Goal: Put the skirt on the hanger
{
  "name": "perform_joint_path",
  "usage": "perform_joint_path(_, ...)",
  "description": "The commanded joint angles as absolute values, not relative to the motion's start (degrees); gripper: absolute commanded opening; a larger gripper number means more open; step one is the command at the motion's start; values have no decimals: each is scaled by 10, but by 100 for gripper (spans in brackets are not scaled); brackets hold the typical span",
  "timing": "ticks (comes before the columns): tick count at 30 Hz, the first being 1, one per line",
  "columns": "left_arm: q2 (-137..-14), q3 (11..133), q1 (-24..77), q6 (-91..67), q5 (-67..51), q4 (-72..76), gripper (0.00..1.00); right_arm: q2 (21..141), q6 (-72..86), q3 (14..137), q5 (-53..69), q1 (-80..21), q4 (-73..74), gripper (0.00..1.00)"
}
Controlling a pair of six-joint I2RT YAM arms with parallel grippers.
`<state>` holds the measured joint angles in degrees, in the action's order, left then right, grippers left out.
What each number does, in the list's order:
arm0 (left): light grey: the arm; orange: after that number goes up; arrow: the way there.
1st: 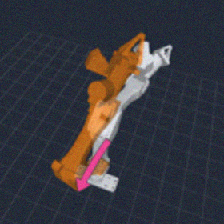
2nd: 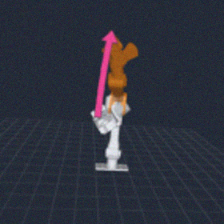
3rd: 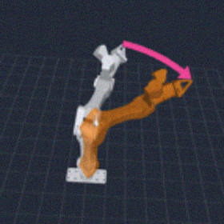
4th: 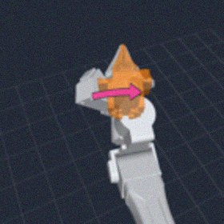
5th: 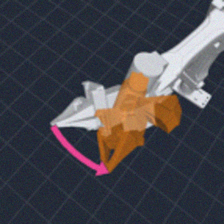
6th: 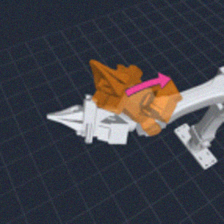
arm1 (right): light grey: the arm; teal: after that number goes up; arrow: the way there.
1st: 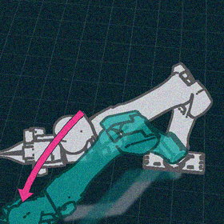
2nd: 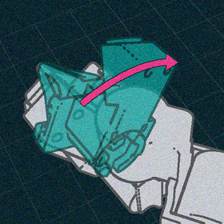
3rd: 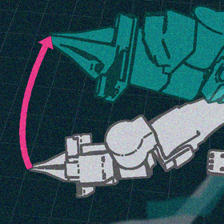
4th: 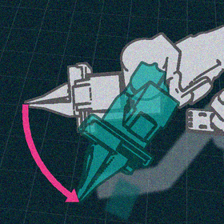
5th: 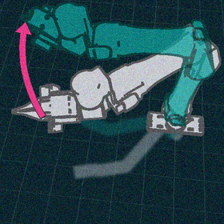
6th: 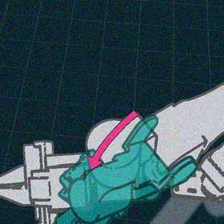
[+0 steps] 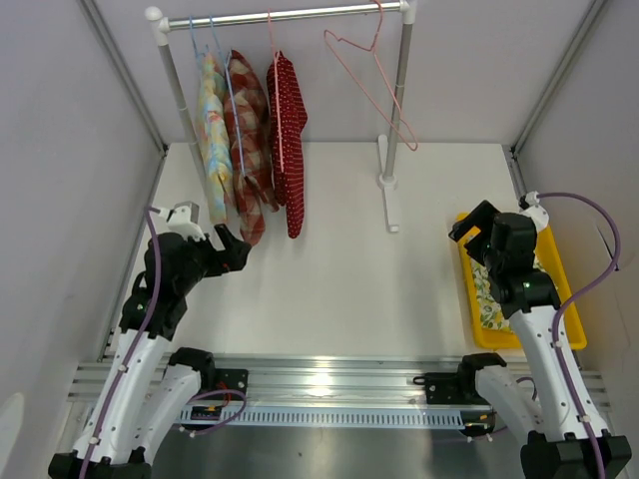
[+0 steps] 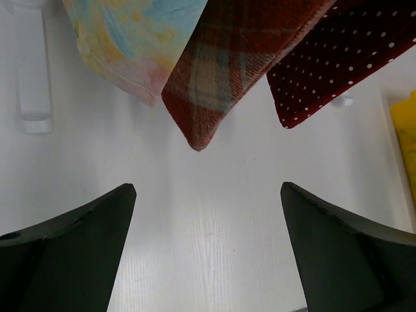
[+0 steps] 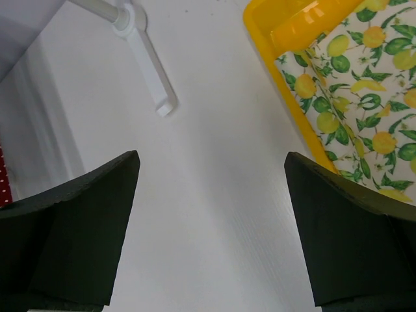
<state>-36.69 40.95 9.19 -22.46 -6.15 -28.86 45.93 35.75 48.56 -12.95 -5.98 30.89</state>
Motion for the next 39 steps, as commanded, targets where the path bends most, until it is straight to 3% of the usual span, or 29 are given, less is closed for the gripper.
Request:
perform_joint_path(1, -342, 400, 91, -228, -57, -287, 99, 477, 339, 527, -190, -57, 347, 100)
perform_joint_path(8, -359, 400, 92, -228, -81, -282, 99, 601, 324, 527, -230, -26, 316, 97)
perform_joint_path(15, -358, 398, 92, -228, -83, -281, 99, 705, 313, 512, -160, 64, 234, 67)
perform_joint_path(20, -364, 398, 92, -228, -85, -281, 99, 765, 299, 504, -102, 85, 178, 67)
perform_joint_path(27, -374, 397, 92, -227, -86, -281, 99, 789, 316, 478, -74, 86, 139, 77)
perform_joint_path(34, -385, 396, 92, -226, -90, -280, 99, 789, 316, 461, -69, 86, 121, 76)
perform_joint_path(37, -388, 396, 92, -226, -91, -280, 99, 797, 316, 466, -67, 87, 120, 66)
perform_joint_path(39, -388, 396, 92, -226, -91, -280, 99, 802, 316, 470, -63, 87, 120, 51)
